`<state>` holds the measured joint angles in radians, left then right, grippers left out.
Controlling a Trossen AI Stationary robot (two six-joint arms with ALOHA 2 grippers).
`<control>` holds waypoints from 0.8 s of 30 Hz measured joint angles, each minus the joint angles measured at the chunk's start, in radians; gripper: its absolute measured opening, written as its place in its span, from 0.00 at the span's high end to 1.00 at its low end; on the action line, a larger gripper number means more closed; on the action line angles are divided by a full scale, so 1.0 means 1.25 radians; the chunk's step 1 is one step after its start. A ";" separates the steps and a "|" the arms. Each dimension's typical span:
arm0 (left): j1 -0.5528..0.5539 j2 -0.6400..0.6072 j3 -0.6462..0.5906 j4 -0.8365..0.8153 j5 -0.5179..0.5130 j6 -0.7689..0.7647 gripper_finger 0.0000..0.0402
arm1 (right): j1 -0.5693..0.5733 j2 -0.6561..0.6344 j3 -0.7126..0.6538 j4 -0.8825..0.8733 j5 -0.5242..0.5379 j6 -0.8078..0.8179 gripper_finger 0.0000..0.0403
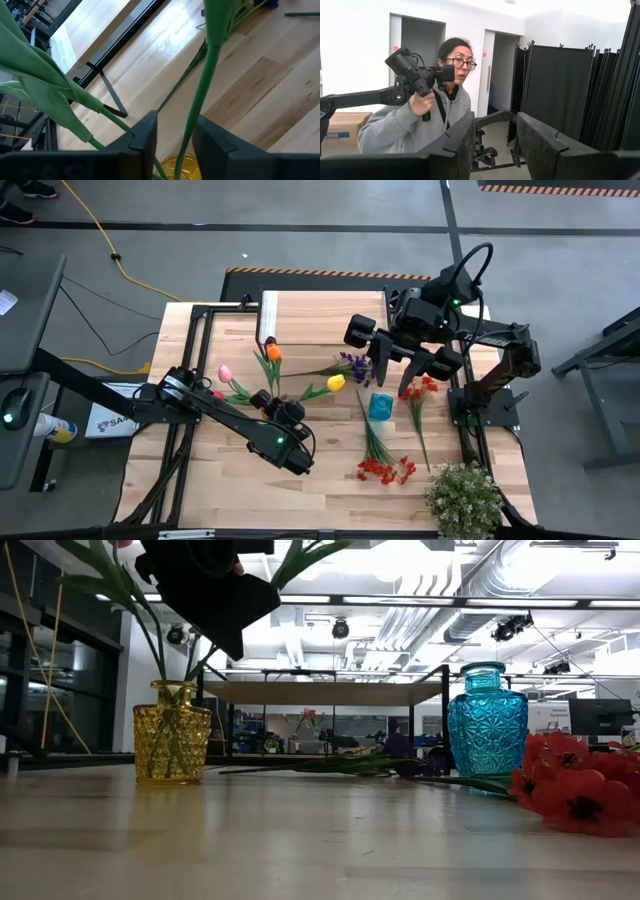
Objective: Pick and place flowers into a vace then onto a shelf
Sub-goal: Put the yellow tulip into the yellow vase, then put the purple flowers into the blue vase
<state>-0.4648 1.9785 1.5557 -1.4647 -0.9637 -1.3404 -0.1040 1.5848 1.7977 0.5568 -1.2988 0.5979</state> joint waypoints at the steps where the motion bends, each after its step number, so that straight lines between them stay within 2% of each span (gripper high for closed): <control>1: 0.000 0.000 0.000 0.000 0.000 0.000 0.58 | 0.000 0.000 0.000 0.000 0.000 0.000 0.66; 9: 0.000 0.000 0.000 0.000 0.012 -0.002 0.31 | 0.000 0.000 0.000 0.000 0.000 0.000 0.66; 14: 0.000 0.000 0.001 -0.005 0.058 0.000 0.15 | 0.000 0.000 0.000 0.000 -0.004 0.000 0.66; 19: 0.000 0.000 0.020 -0.026 0.067 0.000 0.07 | 0.000 0.000 0.000 -0.005 -0.006 0.000 0.66; 24: 0.000 -0.001 0.066 -0.060 0.049 0.000 0.05 | 0.000 0.000 0.000 -0.018 -0.010 -0.003 0.66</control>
<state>-0.4650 1.9778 1.6387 -1.5392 -0.9024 -1.3399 -0.1040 1.5848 1.7977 0.5340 -1.3116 0.5938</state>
